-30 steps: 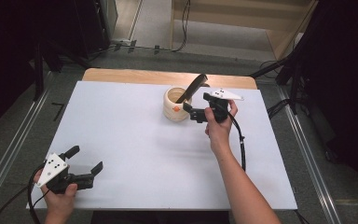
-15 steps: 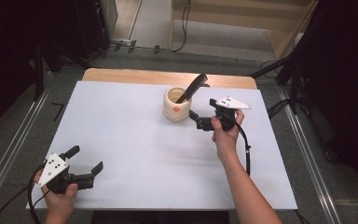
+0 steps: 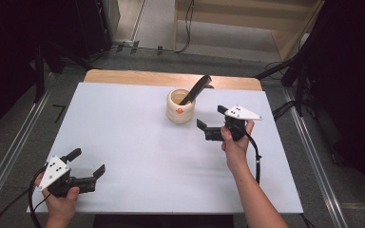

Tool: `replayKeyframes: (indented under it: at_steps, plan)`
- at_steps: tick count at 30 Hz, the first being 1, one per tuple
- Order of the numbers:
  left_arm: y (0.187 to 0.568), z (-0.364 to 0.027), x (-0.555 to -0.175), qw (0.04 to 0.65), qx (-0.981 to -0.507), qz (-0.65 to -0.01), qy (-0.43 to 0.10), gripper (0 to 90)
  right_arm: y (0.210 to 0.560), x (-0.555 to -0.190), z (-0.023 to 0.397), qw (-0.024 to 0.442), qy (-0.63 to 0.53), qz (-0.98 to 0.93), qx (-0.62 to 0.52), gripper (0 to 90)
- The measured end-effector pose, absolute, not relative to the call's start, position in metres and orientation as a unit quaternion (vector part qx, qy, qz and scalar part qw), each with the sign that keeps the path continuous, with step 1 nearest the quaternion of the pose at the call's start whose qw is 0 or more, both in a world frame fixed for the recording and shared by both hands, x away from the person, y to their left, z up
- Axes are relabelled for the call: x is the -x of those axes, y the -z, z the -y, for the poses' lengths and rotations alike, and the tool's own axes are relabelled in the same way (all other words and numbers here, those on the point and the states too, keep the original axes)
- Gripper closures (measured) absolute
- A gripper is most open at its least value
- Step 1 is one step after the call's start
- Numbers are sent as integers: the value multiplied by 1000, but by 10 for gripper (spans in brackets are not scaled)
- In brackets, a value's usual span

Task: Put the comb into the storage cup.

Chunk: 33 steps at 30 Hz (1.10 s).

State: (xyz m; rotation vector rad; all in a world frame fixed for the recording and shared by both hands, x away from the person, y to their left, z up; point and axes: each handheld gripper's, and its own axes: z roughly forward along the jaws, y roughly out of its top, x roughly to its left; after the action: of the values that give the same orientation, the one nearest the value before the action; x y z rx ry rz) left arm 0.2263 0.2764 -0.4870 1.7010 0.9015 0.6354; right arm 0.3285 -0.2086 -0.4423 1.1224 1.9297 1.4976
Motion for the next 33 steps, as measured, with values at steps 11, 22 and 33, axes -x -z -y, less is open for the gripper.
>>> replayKeyframes:
  at_steps: [11, 22, 33]
  plan:
    - [487, -277, -226, 528, -712, -377, -267, 0, 444, -310, 220, 234, -544, -698, -402, 0]
    - [487, -277, -226, 529, -711, -379, -267, 0, 451, -296, 230, 237, -544, -700, -398, 0]
    - [487, -277, -226, 528, -711, -379, -268, 0, 455, -279, 246, 245, -542, -697, -400, 0]
